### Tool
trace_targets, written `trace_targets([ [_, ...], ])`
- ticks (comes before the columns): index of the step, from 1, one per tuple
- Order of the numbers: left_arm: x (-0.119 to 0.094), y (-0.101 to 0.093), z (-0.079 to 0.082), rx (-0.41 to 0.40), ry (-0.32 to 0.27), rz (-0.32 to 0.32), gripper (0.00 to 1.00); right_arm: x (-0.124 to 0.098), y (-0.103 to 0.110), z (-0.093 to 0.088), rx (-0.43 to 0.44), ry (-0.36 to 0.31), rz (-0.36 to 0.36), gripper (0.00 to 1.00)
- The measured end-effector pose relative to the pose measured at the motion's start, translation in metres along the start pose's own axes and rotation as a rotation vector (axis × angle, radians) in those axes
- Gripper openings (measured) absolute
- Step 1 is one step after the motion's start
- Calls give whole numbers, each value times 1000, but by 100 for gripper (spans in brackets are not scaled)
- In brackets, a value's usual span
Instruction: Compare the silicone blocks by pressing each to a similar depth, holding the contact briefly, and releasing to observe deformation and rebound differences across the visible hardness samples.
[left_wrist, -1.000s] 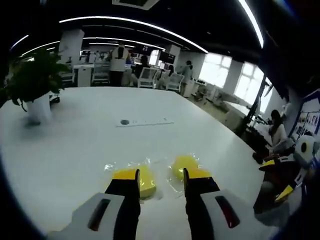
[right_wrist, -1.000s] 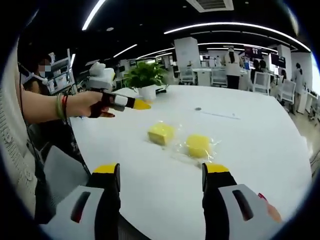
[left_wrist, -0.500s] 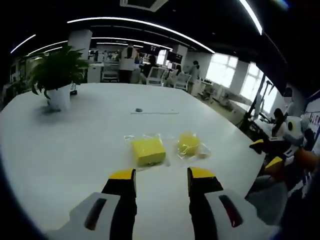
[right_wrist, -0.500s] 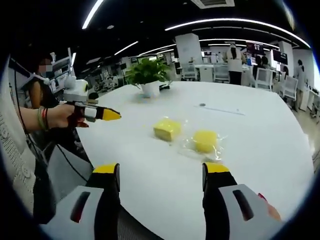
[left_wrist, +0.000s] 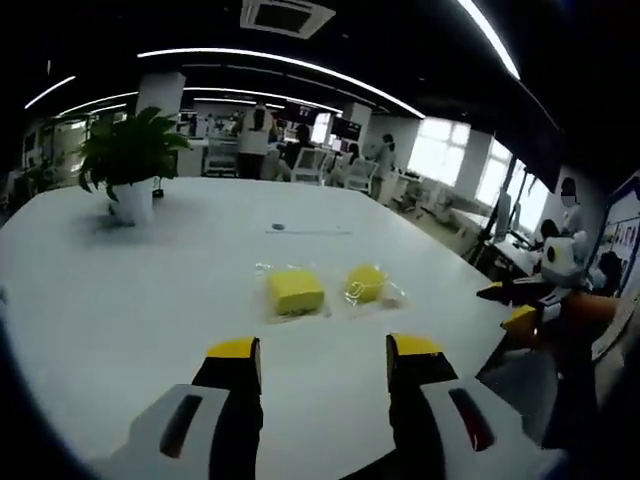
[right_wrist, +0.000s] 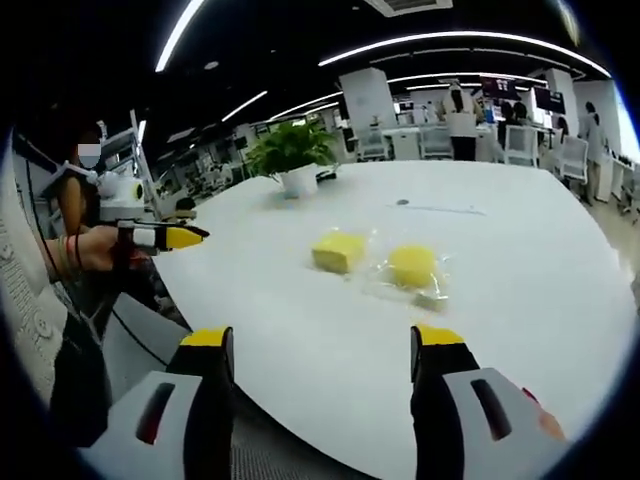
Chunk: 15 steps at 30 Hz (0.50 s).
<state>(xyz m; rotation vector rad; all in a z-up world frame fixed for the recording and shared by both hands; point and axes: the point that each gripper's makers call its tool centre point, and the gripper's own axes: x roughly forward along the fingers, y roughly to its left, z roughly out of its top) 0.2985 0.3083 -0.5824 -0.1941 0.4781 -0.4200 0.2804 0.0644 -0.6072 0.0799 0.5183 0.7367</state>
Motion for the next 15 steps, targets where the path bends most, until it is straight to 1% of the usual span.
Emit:
trace_targets([
  [1, -3, -3, -4, -16, -10, -25, 53, -1, 0, 0, 1, -7, -3, 68],
  [3, -6, -2, -9, -28, -5, -18, 59, -4, -2, -3, 4, -14, -9, 69],
  [5, -8, -3, -11, -36, -16, -22, 64, -6, -3, -3, 16, -28, -10, 71],
  [8, -12, -3, -11, -56, -36, -21, 64, -9, -4, -5, 35, -37, -7, 73],
  [10, -14, 0, -11, -66, -47, -8, 65, -10, -4, -7, 42, -38, -11, 75],
  [12, -16, 2, -11, -79, -57, -6, 67, -11, -5, -9, 38, -32, -15, 74],
  [15, -18, 3, -14, -89, -53, -4, 69, -11, -5, -12, 48, -22, -16, 76],
])
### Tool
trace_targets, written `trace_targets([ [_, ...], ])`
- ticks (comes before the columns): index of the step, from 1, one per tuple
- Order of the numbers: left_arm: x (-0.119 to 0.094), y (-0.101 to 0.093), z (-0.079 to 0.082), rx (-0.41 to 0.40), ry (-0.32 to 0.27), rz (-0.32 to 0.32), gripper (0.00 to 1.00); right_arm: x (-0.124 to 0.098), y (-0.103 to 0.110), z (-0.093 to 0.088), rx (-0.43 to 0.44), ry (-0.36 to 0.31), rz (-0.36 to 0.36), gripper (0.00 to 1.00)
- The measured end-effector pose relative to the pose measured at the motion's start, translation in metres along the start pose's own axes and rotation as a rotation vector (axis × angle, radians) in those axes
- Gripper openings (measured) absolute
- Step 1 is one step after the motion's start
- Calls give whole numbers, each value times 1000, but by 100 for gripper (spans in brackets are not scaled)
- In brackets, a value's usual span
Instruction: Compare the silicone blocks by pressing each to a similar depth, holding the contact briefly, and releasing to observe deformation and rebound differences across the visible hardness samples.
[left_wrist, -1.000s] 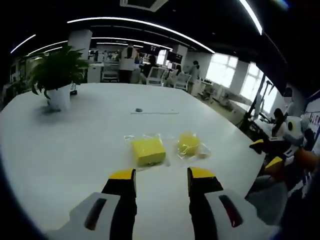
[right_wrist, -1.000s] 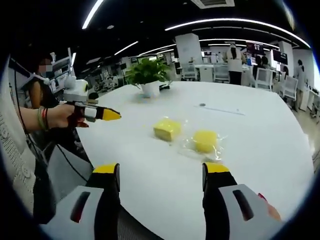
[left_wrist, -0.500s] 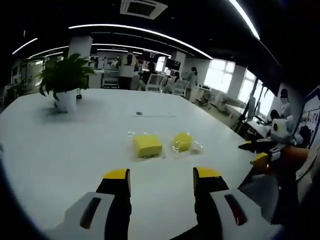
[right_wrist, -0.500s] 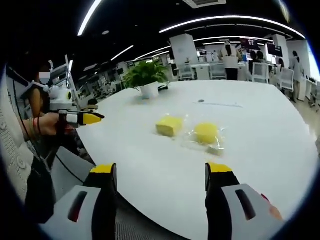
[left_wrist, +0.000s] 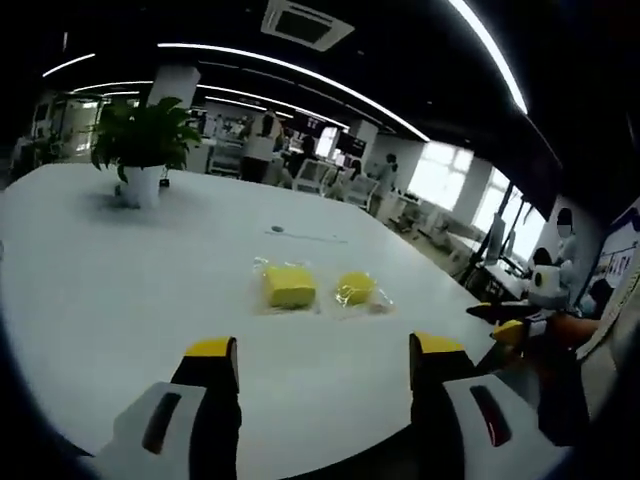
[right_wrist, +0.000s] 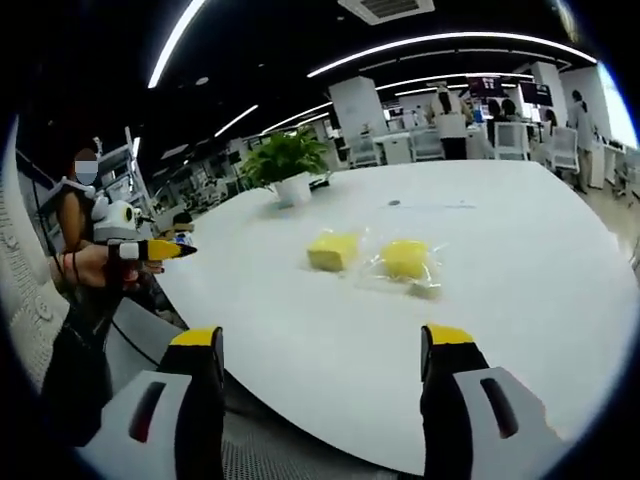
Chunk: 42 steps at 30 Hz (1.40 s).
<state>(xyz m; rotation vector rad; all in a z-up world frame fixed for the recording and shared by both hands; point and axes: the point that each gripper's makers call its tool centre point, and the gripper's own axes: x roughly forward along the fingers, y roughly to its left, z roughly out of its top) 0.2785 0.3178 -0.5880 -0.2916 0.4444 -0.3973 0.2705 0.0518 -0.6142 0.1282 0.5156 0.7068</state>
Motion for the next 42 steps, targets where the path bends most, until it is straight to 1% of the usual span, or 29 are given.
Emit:
trace_targets([
  [5, -2, 2, -2, -6, 4, 10, 70, -1, 0, -3, -9, 10, -9, 76],
  [8, -2, 3, -3, -5, 6, 14, 70, -2, 2, -5, 1, 19, -4, 76],
  [11, -2, 1, -4, -7, 8, 14, 70, -2, 4, -6, -14, 24, -1, 75],
  [28, -2, 5, 0, -8, 3, 22, 69, 0, 2, -1, -45, 29, -9, 73],
  [35, 0, 5, -2, -7, 13, 22, 69, 0, 1, 1, -42, 23, -11, 73],
  [42, 1, 7, -1, -17, 8, 29, 69, 1, 1, 1, -44, 30, -10, 73],
])
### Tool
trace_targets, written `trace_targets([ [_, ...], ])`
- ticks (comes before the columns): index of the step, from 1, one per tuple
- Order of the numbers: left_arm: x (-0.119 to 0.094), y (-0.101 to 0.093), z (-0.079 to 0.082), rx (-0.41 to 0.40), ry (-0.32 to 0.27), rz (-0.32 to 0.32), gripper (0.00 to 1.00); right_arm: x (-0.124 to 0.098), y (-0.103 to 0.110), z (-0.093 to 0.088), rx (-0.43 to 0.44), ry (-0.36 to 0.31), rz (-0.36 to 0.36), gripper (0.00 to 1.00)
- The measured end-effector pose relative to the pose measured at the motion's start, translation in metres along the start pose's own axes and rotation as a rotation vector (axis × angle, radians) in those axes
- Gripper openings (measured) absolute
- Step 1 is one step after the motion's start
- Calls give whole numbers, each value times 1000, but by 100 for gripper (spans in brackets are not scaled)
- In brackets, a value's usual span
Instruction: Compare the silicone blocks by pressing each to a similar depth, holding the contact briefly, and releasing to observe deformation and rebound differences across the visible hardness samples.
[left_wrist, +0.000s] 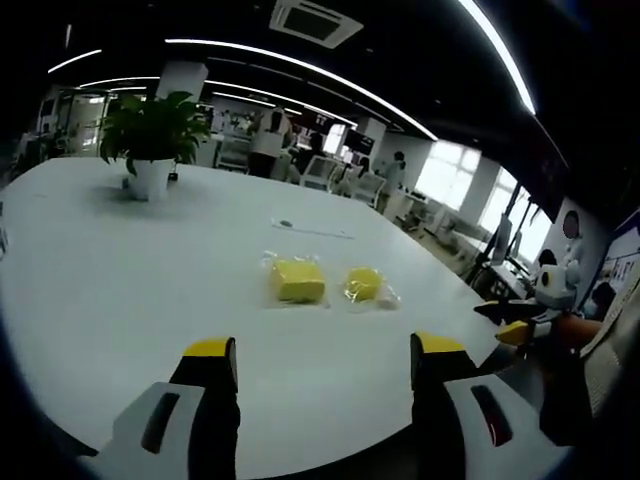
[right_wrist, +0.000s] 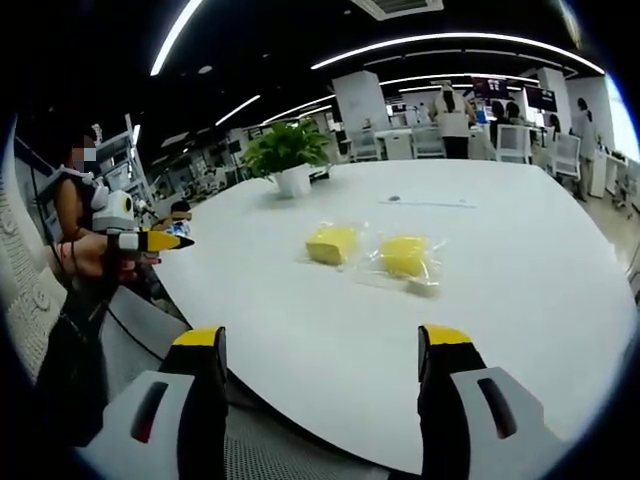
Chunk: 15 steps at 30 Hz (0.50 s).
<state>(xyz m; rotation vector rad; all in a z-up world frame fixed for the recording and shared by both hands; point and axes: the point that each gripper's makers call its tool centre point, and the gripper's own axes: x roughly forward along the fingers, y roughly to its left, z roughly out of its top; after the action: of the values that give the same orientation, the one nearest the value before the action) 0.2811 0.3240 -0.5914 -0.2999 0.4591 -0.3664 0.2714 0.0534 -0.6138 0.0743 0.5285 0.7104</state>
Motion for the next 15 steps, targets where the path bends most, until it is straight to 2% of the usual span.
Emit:
trace_targets([
  [15, -2, 1, -1, -7, 4, 18, 70, 2, -3, 1, -3, 0, -3, 73],
])
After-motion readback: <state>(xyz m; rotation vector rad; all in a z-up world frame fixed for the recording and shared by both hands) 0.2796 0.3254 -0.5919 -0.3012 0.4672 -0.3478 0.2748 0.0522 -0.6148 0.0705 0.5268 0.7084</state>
